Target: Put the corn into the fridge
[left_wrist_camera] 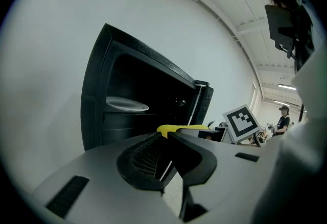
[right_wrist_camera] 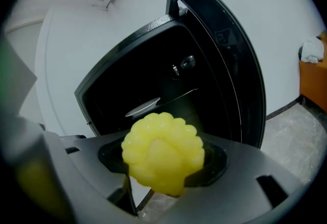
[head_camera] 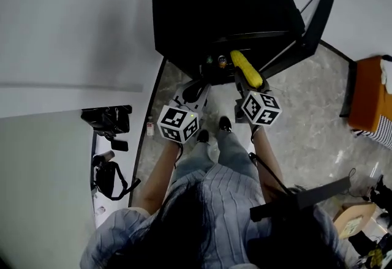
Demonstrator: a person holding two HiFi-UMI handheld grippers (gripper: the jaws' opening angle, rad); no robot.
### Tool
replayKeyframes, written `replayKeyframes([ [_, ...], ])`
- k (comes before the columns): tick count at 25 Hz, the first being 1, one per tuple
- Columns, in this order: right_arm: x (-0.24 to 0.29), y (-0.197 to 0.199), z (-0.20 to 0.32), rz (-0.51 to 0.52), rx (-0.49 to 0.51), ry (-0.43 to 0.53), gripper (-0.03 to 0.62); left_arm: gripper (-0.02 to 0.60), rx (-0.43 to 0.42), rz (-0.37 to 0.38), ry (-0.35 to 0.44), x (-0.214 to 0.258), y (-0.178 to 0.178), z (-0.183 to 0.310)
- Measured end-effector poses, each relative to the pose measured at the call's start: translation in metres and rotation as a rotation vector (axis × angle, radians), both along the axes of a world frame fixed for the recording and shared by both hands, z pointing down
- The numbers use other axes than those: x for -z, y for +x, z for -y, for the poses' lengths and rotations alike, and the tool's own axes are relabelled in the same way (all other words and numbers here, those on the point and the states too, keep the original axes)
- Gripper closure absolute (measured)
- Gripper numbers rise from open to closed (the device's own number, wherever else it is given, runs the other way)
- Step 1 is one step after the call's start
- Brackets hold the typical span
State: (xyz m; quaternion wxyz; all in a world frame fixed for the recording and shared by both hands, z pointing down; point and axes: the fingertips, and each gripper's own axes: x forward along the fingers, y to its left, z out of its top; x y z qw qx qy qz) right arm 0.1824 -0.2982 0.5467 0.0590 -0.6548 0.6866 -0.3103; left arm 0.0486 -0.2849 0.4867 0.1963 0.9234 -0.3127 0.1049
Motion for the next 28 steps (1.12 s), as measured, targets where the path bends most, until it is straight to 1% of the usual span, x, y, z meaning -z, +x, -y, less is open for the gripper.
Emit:
replayKeyframes([
  [6, -0.032, 0.007, 0.028, -0.042, 0.033, -0.036, 0.335, 0.538, 0.029, -0.022, -0.045, -0.021, 0.007, 0.014],
  [9, -0.049, 0.01, 0.043, -0.02, 0.038, -0.045, 0.335, 0.538, 0.016, -0.014, -0.056, -0.031, 0.013, 0.014],
  [12, -0.069, 0.017, 0.057, -0.009, 0.022, -0.075, 0.335, 0.538, -0.011, -0.003, -0.064, -0.039, 0.02, 0.011],
  [14, -0.082, 0.022, 0.069, -0.037, 0.023, -0.099, 0.335, 0.538, -0.029, 0.005, -0.061, -0.042, 0.024, 0.012],
  [17, -0.099, 0.023, 0.088, -0.102, 0.054, -0.135, 0.335, 0.538, -0.042, 0.014, -0.049, -0.042, 0.027, 0.018],
  [22, -0.116, 0.02, 0.106, -0.192, 0.111, -0.175, 0.335, 0.538, -0.021, 0.0, -0.052, -0.039, 0.027, 0.027],
  [25, -0.13, 0.019, 0.109, -0.253, 0.133, -0.22, 0.335, 0.538, -0.015, -0.009, -0.059, -0.039, 0.028, 0.027],
  [28, -0.142, 0.017, 0.11, -0.287, 0.143, -0.252, 0.335, 0.538, -0.014, -0.011, -0.067, -0.039, 0.029, 0.025],
])
